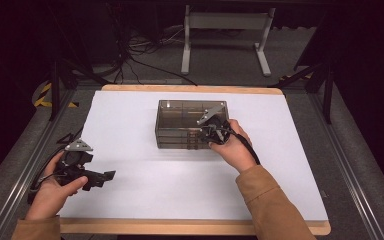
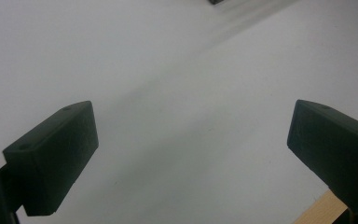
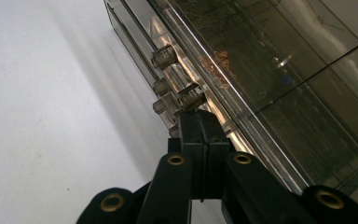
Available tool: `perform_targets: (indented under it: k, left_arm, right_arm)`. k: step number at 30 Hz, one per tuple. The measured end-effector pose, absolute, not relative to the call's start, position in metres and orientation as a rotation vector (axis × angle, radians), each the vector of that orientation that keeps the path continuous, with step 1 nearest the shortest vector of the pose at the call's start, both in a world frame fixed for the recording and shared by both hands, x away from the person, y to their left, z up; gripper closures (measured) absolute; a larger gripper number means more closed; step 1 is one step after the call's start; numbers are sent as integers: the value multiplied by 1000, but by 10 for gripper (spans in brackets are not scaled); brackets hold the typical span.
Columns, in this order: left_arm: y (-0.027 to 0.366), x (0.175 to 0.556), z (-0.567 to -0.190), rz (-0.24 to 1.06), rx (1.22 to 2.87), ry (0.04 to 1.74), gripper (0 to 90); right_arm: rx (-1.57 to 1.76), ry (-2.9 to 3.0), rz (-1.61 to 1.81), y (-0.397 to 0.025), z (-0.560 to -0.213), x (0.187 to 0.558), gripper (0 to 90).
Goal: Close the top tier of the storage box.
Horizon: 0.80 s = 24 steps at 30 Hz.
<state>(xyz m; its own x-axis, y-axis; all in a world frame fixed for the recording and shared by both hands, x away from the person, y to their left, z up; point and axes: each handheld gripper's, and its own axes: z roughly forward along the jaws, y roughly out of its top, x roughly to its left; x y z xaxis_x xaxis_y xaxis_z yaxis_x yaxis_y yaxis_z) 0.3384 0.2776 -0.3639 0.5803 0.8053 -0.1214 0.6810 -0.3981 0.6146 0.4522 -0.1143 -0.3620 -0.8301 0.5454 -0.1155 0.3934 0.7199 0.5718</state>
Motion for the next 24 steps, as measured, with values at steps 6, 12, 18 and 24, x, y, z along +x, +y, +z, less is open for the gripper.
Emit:
perform_targets:
  k: [6,12,18,24]
  left_arm:
    - [278,337,-365,252,2187,1178,24]
    - [281,334,-366,257,2186,1189,24]
    - [284,329,-366,254,2176,1199,24]
    - [287,324,-367,250,2172,1206,24]
  right_arm:
    - [734,2671,816,-117,-359,449,900]
    - [719,2698,824,-120,-354,441,877]
    - [698,2724,833,-126,-346,431,778]
    - [669,2728,860,-131,-341,424,712]
